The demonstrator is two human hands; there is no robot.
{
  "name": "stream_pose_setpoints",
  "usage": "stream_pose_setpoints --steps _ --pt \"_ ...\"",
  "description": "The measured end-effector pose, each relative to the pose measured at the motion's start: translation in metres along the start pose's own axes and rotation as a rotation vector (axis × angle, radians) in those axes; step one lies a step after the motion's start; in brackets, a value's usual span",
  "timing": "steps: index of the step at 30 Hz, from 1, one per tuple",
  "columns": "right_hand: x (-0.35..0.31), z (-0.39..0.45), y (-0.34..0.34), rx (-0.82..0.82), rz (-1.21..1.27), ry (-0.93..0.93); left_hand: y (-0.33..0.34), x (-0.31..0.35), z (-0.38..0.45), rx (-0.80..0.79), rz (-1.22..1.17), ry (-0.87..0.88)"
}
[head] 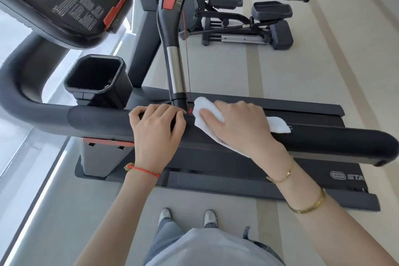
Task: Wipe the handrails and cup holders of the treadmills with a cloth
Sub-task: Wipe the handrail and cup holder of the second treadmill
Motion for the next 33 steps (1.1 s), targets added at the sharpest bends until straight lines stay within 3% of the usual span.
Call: stream_pose_setpoints --steps 6,10,14,19,22,25,29,33 --pt "0.057 -0.029 -0.015 0.039 -0.018 0.095 -0.001 -0.001 0.000 0.012 -0.021 -0.010" --pt "0.026 -0.019 -0.010 0.082 -0.085 0.060 -0.001 0.000 0.000 0.006 -0.022 -0.011" --pt "-0.010 -0.018 -0.009 0.236 -0.091 0.019 0.000 -0.001 0.000 -0.001 -0.005 0.002" --pt "0.019 -0.051 -0.006 0.433 -0.050 -0.034 0.001 -0.003 0.000 -0.004 -0.008 0.000" --pt "0.044 -0.061 -0.012 0.472 -0.066 0.120 0.001 -0.002 0.000 -0.004 -0.008 -0.006" --pt "0.026 -0.050 -0.010 0.533 -0.051 0.245 0.001 -0.001 -0.001 -0.010 0.011 -0.004" --pt "-0.024 -0.037 0.004 0.561 -0.058 0.143 0.001 -0.001 -0.001 -0.033 0.029 0.012" --pt "-0.003 -0.049 0.003 0.584 -0.094 0.001 0.001 -0.002 -0.001 -0.034 0.024 0.028"
Point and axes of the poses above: each hand's wrist, its own z-axis towards the middle knuckle, its own y-axis out of the palm, x = y × z, the point moved 6 cm from there along z, towards the middle knuckle, and after that the axes turned 12 degrees about -x, right-handed, at the moved point
